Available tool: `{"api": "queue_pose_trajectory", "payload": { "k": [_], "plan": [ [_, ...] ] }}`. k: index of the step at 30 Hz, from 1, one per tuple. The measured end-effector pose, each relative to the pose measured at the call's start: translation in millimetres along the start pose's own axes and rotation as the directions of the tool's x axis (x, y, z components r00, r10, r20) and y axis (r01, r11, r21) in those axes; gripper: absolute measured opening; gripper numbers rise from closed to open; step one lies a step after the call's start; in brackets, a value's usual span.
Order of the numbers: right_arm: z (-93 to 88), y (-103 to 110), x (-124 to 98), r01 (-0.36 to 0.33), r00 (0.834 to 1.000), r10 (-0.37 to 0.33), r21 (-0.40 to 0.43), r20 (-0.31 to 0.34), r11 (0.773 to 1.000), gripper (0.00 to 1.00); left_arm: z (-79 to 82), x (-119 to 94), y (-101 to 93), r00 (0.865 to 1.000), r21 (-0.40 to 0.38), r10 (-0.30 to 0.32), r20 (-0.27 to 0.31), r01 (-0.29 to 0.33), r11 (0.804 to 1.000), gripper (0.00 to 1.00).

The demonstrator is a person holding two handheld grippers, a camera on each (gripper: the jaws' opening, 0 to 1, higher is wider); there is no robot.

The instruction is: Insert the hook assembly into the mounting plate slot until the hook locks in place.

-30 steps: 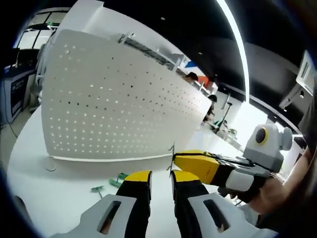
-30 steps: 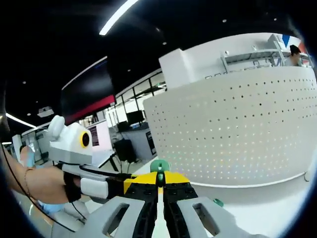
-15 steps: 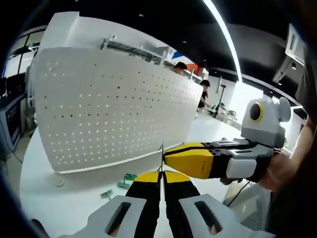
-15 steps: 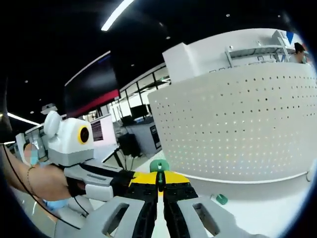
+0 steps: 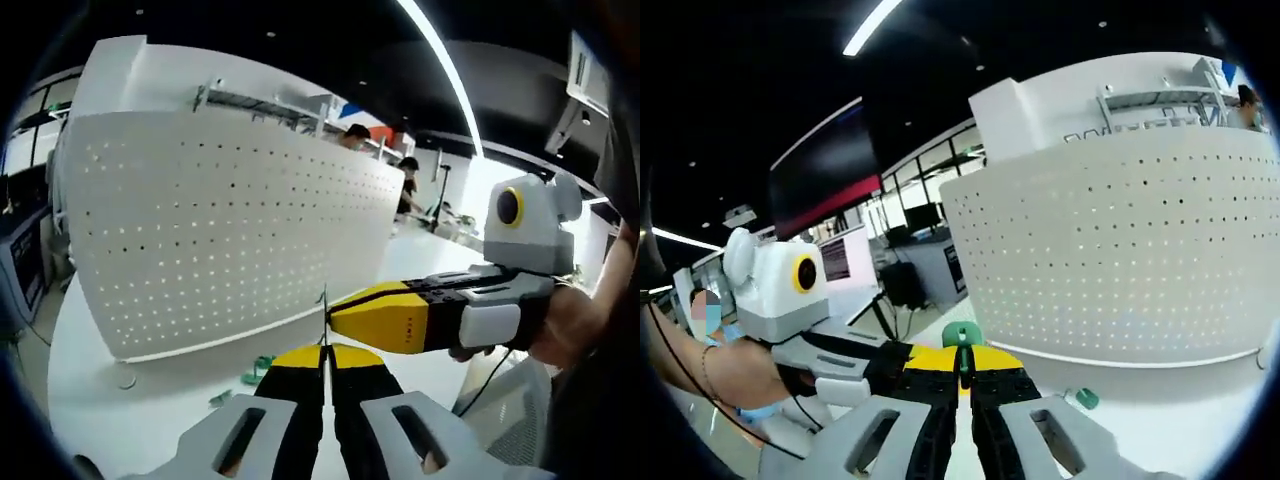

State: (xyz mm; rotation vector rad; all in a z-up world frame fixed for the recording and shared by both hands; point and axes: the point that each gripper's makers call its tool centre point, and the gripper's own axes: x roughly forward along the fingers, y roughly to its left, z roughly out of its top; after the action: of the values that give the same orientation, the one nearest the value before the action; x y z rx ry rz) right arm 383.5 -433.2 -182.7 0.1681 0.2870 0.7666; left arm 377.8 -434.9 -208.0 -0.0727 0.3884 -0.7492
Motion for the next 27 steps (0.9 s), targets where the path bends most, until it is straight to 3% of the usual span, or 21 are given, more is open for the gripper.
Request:
{"api": "queue_pose_trajectory", "payload": {
  "k": [5, 9, 20, 24, 27],
  "plan": [
    [-0.4, 4.3, -0.6, -0.012, 1.000, 0.012, 0.025, -0.012, 1.000, 0.05, -1.0, -1.6, 1.1, 1.000, 0.039, 0.008, -0.010, -0.007, 0.999, 0.01],
    [-1.6, 3.2, -1.4, -0.003, 1.000, 0.003, 0.007, -0.022, 1.000, 0.01, -1.0, -2.8, 0.1, 1.000, 0.058, 0.011, -0.010, -0.011, 0.998, 0.01],
    [2.2, 5.3, -2.0, -0.009, 1.000, 0.009, -0.003, -0.012, 1.000, 0.00, 2.6, -4.8, -1.8, 1.000, 0.059, 0.012, 0.003, -0.012, 0.998, 0.01],
    [3.5, 5.9, -2.4, -0.023, 0.999, 0.023, -0.004, -0.022, 1.000, 0.00, 2.6, -6.0, -2.1, 1.000, 0.044, 0.002, 0.010, -0.002, 0.999, 0.01],
    [4.1, 5.3, -3.4, -0.021, 1.000, 0.021, -0.011, -0.018, 1.000, 0.00, 4.0, -5.5, -3.1, 0.999, -0.039, -0.011, 0.030, 0.012, 0.999, 0.02]
  ]
}}
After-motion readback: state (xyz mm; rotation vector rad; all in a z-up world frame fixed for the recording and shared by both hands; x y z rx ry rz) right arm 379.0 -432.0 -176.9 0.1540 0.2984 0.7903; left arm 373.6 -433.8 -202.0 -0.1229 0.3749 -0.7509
